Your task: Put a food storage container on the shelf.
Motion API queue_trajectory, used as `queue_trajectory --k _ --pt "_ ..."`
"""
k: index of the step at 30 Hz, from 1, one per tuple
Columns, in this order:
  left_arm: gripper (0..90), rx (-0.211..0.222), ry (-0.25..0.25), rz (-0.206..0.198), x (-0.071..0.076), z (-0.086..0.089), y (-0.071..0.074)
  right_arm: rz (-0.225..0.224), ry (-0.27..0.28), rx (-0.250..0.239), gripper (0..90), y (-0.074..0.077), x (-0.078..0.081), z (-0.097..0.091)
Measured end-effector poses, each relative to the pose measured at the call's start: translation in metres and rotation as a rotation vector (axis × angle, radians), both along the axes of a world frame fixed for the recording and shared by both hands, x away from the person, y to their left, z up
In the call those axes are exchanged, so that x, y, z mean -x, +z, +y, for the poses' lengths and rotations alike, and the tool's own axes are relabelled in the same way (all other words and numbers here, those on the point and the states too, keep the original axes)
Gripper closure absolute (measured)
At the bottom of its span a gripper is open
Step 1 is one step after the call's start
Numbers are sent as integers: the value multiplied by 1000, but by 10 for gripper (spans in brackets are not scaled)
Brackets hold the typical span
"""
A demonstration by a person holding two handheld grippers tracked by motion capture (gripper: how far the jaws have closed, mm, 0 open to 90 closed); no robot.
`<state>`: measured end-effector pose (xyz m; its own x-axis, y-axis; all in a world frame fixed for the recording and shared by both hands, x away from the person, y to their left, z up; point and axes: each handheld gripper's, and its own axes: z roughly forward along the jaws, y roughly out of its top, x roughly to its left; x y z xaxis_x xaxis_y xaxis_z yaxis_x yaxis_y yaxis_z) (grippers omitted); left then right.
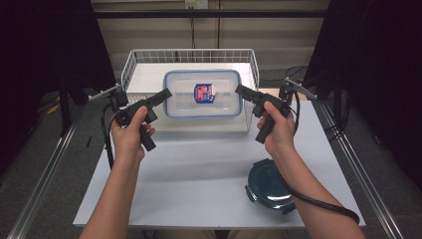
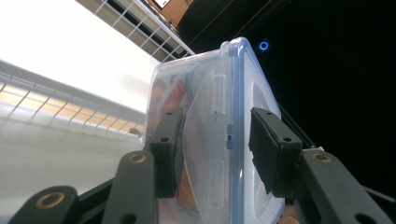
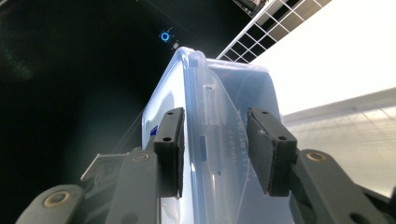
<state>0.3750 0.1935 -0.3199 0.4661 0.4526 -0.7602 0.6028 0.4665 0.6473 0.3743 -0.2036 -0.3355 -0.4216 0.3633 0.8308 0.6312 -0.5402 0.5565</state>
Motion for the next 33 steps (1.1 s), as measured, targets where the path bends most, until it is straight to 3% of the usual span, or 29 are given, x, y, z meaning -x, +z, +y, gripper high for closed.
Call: queue_trajectory --k 10,13,15,20,23,25,27,33 --pt "564 37 3 19 -14 9 3 -13 -5 -5 588 11 -18 10" --pt "565 25 -10 8 -20 10 3 -14 -15 -12 589 15 -24 11" --pt "566 44 4 8 -23 10 5 -12 -14 -15 589 17 -28 11" --pt "568 68 1 17 -37 12 6 -7 -26 -13 589 19 -37 14" --pt "569 60 -1 19 -45 14 6 -7 -34 -24 592 20 -43 15" --pt "569 82 10 27 -50 14 9 -3 -36 -22 592 21 -46 16" --pt "569 63 9 17 -55 15 10 0 -40 -32 591 20 -51 18" --pt "572 71 16 18 -70 18 15 7 -58 -34 587 21 -62 23"
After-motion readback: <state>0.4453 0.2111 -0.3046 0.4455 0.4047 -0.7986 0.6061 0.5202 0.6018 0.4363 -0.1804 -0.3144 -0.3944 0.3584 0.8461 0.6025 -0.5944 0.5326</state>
